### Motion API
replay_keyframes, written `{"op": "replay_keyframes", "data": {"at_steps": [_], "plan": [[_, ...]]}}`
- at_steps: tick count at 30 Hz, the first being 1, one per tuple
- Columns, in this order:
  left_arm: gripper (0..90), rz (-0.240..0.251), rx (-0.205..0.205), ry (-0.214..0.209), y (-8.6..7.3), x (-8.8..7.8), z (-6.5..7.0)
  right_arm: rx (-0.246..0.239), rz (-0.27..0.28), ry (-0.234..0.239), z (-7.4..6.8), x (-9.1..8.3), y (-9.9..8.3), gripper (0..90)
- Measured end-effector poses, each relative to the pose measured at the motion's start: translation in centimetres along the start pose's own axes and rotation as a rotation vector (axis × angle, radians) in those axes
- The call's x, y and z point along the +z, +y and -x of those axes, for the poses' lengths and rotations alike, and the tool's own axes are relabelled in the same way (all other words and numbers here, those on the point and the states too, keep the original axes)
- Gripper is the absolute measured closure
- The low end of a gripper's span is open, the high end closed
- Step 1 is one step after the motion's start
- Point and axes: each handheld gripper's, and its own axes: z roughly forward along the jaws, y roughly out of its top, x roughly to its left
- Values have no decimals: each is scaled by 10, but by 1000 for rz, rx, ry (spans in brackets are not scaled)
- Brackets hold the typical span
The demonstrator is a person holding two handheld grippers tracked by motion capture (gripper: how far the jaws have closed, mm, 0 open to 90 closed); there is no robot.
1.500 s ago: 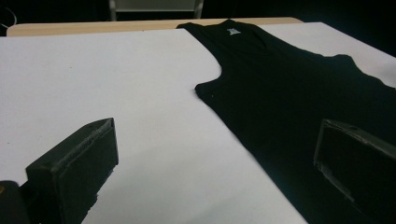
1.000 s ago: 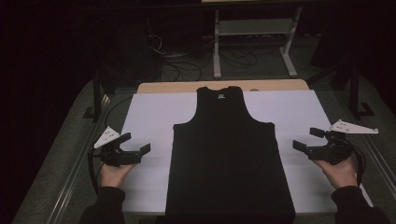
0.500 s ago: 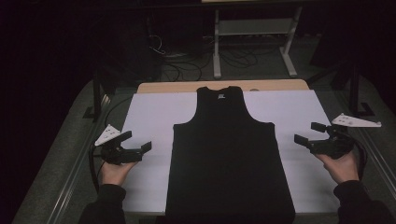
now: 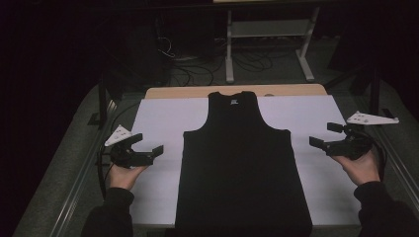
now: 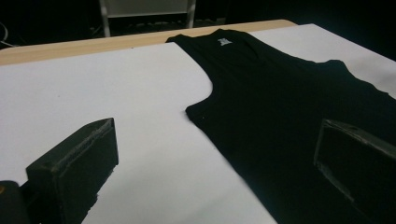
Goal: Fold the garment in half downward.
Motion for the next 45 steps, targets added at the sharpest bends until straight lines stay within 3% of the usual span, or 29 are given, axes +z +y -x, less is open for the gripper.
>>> {"op": "replay_keyframes", "data": {"at_steps": [4, 16, 18, 30, 36, 45], "plan": [[0, -12, 10, -22, 5, 6, 0, -10, -20, 3, 2, 5, 6, 0], [0, -36, 54, -23, 21, 16, 1, -17, -60, 11, 8, 19, 18, 0], [0, -55, 90, -22, 25, 18, 3, -27, -84, 14, 7, 24, 22, 0], [0, -70, 97, -48, 40, 30, 0, -39, -99, 34, 9, 38, 34, 0], [0, -91, 120, -60, 45, 41, 2, -29, -94, 43, 13, 44, 37, 0], [0, -108, 116, -70, 50, 50, -1, -13, -104, 40, 20, 52, 40, 0]]}}
